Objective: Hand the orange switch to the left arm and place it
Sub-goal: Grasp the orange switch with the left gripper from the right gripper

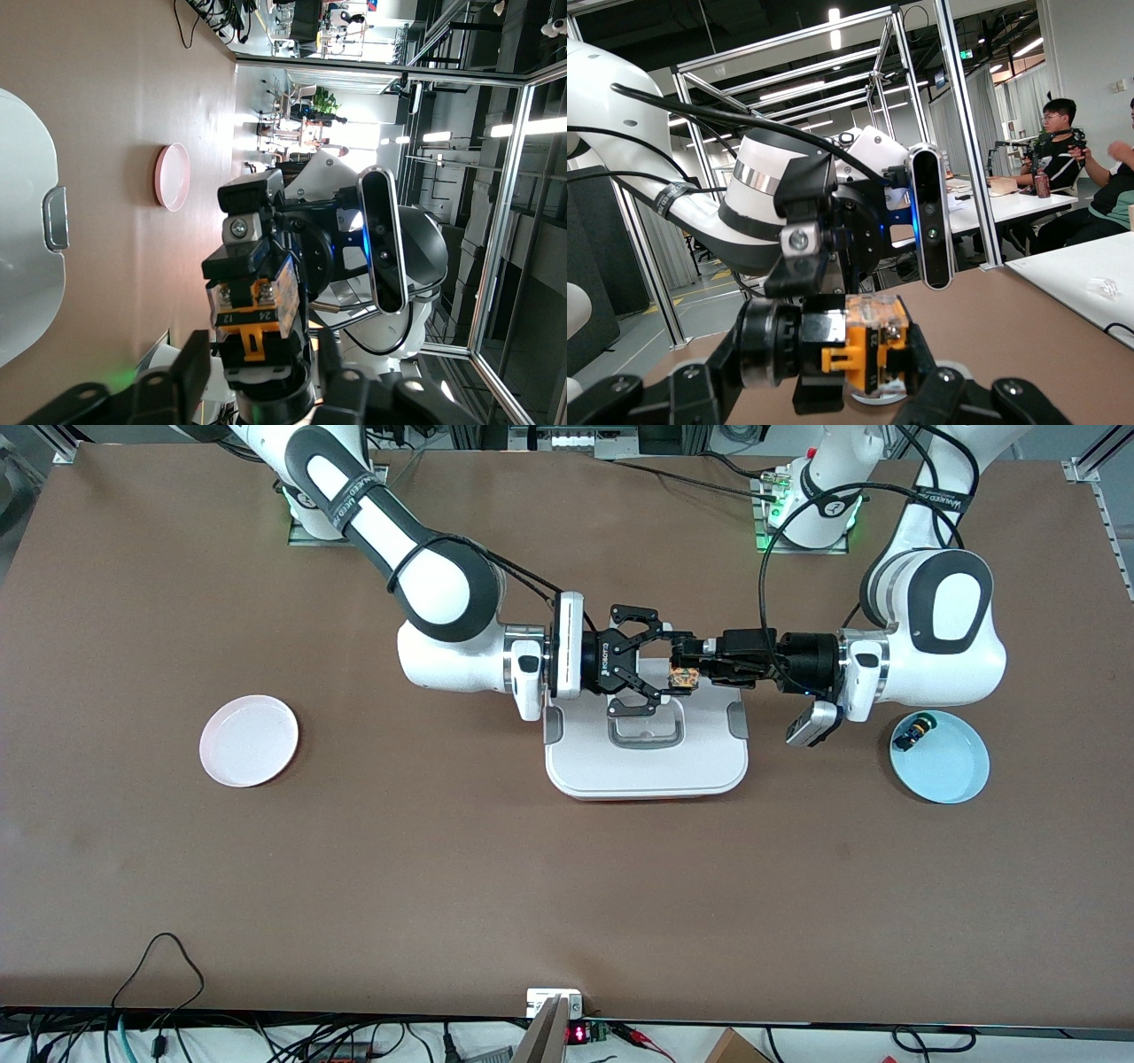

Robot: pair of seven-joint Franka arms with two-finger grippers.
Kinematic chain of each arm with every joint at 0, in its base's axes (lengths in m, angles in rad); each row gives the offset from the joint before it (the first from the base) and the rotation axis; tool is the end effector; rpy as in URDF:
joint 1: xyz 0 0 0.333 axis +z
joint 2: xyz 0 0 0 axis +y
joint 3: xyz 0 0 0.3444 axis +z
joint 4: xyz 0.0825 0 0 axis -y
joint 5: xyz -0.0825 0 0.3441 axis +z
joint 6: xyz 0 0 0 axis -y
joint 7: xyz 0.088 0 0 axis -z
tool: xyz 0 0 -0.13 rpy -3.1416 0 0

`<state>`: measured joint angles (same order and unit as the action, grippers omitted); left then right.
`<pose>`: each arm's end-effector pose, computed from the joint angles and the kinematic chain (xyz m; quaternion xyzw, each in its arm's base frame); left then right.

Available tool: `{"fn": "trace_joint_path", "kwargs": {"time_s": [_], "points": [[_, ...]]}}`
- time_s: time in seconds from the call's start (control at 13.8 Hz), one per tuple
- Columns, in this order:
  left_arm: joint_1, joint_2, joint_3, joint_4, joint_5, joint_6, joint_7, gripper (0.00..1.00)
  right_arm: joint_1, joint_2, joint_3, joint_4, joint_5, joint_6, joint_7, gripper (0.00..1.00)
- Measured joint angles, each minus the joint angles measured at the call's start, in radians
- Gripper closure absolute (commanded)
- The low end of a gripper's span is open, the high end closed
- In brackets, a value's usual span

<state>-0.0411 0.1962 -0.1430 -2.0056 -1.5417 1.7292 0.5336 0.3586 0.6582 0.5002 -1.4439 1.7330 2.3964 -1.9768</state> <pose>0.5299 -0.2101 0.4565 0.7377 0.0073 -0.0539 0.6729 0.5402 0.5145 0.4257 -0.5690 -0.4361 -0.4330 0.5464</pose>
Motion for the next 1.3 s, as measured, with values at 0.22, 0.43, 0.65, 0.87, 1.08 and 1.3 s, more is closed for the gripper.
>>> {"fn": "trace_joint_path", "kwargs": {"time_s": [0.22,0.43,0.65,0.87,1.08,1.3], "points": [[0.001,-0.002,0.000,-0.005,-0.014,0.003,-0.003,0.83,0.001,0.001,0.000,0.003,0.000,0.004,-0.025,1.00],[0.001,-0.002,0.000,-0.005,-0.014,0.003,-0.003,0.87,0.001,0.001,0.000,0.003,0.000,0.005,-0.028,0.80],[0.001,-0.002,0.000,-0.005,-0.014,0.007,0.003,0.87,0.001,0.001,0.000,0.003,0.001,0.008,-0.024,0.00],[0.001,-0.003,0.000,-0.005,-0.014,0.013,0.012,0.87,-0.002,0.001,-0.003,0.005,0.007,0.012,-0.012,0.00],[0.001,-0.002,0.000,-0.005,-0.014,0.019,0.013,0.87,-0.009,0.001,-0.005,0.006,0.008,0.011,-0.005,0.00],[0.002,-0.003,0.000,-0.003,-0.014,0.037,0.014,0.87,-0.043,0.000,-0.005,0.007,0.008,-0.042,0.003,0.00]]}}
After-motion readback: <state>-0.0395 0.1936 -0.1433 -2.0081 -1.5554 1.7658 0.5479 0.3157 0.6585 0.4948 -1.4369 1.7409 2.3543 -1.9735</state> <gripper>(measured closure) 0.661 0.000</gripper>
